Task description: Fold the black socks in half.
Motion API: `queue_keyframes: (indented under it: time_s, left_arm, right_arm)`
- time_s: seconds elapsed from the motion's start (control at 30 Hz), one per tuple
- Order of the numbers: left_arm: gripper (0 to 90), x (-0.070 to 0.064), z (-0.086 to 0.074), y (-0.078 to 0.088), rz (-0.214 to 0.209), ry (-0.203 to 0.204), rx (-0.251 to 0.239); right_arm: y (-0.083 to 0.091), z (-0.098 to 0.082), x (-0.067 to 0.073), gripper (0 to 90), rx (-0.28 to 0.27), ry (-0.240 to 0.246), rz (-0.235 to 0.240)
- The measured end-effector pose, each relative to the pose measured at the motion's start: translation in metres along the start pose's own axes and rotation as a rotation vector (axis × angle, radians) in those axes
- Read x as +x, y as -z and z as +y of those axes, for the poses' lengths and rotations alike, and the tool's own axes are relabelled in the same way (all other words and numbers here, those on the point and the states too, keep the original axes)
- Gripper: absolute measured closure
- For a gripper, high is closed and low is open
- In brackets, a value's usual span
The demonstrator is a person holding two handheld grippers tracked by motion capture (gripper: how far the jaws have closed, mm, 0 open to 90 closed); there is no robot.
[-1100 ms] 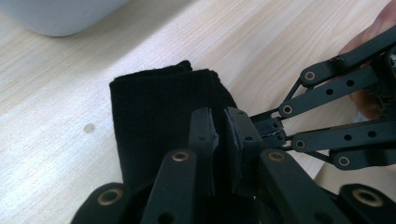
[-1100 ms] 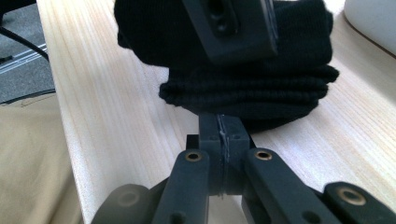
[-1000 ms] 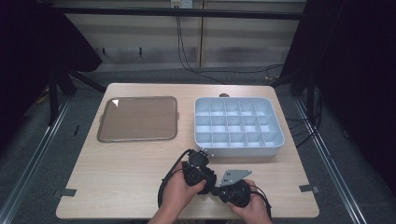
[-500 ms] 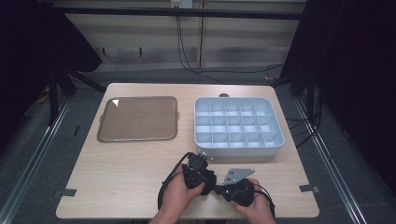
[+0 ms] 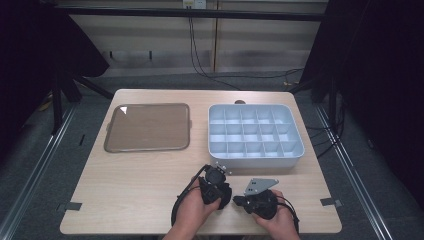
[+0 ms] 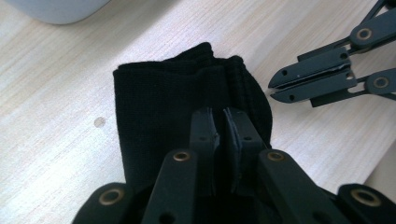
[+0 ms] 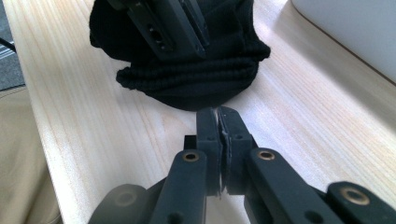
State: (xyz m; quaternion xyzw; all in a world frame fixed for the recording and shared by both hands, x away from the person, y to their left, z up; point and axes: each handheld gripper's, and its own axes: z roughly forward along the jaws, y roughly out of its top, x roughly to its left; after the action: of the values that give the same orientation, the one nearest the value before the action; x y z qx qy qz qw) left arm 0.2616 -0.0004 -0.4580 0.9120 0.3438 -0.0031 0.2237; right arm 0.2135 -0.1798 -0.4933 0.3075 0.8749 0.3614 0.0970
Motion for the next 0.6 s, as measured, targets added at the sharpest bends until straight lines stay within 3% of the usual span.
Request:
queue_keyframes:
  time_s: [0.1,0.23,0.27,0.37,0.6]
  left_arm:
    - [77.7,0.005,-0.002,0.002,-0.040,0.016,-0.012]
    - [71.9,0.007,-0.004,0.004,-0.063,0.027,-0.023]
    - [69.4,0.010,-0.004,0.006,-0.097,0.041,-0.023]
    - [66.2,0.014,-0.006,0.008,-0.138,0.060,-0.030]
    - [65.3,0.020,-0.010,0.016,-0.154,0.072,-0.045]
  right_arm:
    - [-0.001,0.000,0.000,87.9,0.002,-0.001,0.003]
    - [-0.002,0.000,0.000,88.2,0.005,0.000,0.002]
    - [-0.002,0.000,0.000,88.2,0.004,-0.003,0.001]
    - [-0.003,0.000,0.001,88.2,0.007,-0.003,0.006]
    - [-0.005,0.000,0.002,88.2,0.006,0.003,0.018]
